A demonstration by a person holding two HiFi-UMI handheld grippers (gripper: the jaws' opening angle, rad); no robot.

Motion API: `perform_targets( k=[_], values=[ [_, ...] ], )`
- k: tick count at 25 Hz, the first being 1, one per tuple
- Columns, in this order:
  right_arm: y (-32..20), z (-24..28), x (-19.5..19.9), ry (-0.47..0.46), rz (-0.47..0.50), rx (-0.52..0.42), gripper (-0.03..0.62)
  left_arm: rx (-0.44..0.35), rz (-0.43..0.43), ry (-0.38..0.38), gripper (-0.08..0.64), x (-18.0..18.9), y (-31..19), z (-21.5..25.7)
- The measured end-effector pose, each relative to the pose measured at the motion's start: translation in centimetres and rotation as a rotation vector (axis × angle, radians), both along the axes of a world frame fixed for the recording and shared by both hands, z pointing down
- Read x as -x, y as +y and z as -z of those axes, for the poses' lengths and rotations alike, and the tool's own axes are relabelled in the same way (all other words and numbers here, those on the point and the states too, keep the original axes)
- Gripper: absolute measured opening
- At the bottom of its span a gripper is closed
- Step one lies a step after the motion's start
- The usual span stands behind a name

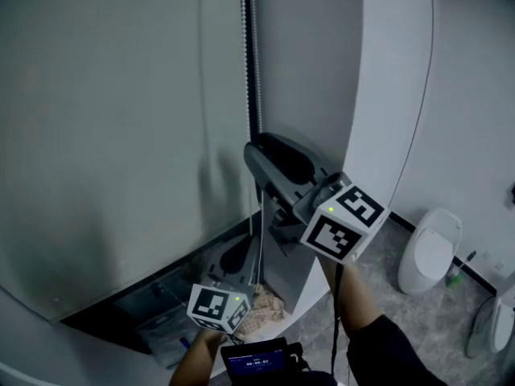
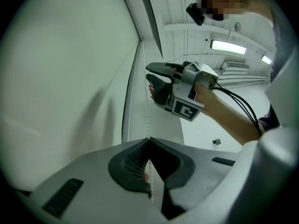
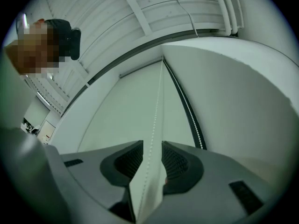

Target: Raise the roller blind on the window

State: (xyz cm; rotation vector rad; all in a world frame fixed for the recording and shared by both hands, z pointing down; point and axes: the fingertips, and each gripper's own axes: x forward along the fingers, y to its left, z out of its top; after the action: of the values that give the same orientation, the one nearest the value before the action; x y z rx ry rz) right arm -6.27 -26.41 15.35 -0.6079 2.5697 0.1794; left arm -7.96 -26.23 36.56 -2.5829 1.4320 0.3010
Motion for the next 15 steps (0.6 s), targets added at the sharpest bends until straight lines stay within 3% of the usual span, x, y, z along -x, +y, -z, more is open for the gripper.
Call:
perform_targets(
  k=[6,7,8,11,15],
  values=[
    [-1.0,-1.1,1.0,0.021,-0.044,0.013,0.095,0.031,-0.022,-0.004,0.008,-0.2,0.7,-2.8],
    [-1.2,-0.7,1.2,0.024,-0.049,0.01,0.034,0.036,-0.025,-0.003,0.009,0.0,0.4,-2.4],
    [-1.4,0.0,1.3,0.027,-0.054,0.007,0.021,0.041,-0.028,-0.001,0.009,0.1,0.1,-1.7],
    [-1.7,1.5,1.6,0.036,-0.074,-0.008,0.017,0.062,-0.06,0.037,0.009,0.3,-0.4,-0.2],
    [-1.7,-0.8,1.1,0.057,-0.174,-0.058,0.015,0.075,-0.072,0.079,0.011,1.4,0.0,-2.7]
  ],
)
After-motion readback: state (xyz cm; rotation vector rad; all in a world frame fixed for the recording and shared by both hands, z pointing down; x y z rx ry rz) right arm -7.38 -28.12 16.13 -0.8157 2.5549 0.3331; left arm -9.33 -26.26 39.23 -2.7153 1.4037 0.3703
